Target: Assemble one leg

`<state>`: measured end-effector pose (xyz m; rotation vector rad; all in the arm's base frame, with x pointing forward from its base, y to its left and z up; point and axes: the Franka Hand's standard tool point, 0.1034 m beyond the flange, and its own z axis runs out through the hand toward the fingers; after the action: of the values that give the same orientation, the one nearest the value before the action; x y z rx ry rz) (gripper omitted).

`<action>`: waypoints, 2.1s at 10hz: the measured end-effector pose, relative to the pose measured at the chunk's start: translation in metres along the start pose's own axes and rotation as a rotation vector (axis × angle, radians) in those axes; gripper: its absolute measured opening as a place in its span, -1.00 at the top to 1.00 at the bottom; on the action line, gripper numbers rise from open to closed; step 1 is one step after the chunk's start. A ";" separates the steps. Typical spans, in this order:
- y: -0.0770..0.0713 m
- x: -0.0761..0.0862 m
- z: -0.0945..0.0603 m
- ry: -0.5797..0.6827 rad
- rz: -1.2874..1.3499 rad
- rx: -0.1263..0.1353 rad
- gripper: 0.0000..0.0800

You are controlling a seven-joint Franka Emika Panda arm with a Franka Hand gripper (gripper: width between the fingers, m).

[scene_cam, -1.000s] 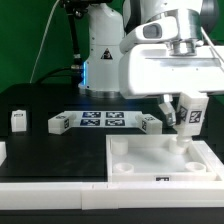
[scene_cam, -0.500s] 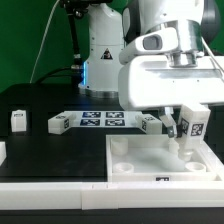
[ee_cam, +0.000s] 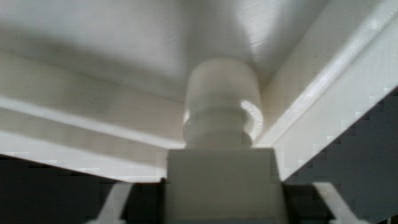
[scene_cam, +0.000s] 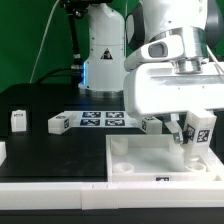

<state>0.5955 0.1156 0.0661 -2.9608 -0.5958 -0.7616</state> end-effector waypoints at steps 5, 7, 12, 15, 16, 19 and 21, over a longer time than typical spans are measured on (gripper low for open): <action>-0.004 0.000 0.009 0.065 -0.002 -0.011 0.27; -0.005 -0.004 0.013 0.057 -0.001 -0.008 0.27; -0.005 -0.009 0.016 0.055 -0.007 -0.009 0.27; -0.005 -0.010 0.017 0.047 -0.008 -0.007 -0.49; -0.005 -0.010 0.017 0.047 -0.008 -0.007 -0.49; -0.004 -0.011 0.017 0.045 -0.011 -0.007 -0.62; 0.001 0.000 0.003 0.036 -0.014 -0.010 -0.62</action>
Offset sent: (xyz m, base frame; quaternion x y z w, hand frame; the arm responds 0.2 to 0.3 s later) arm 0.0064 0.0080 -0.0192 -0.0065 0.0284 0.0143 0.9995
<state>0.5976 0.1151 0.0633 -2.9482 -0.6123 -0.8187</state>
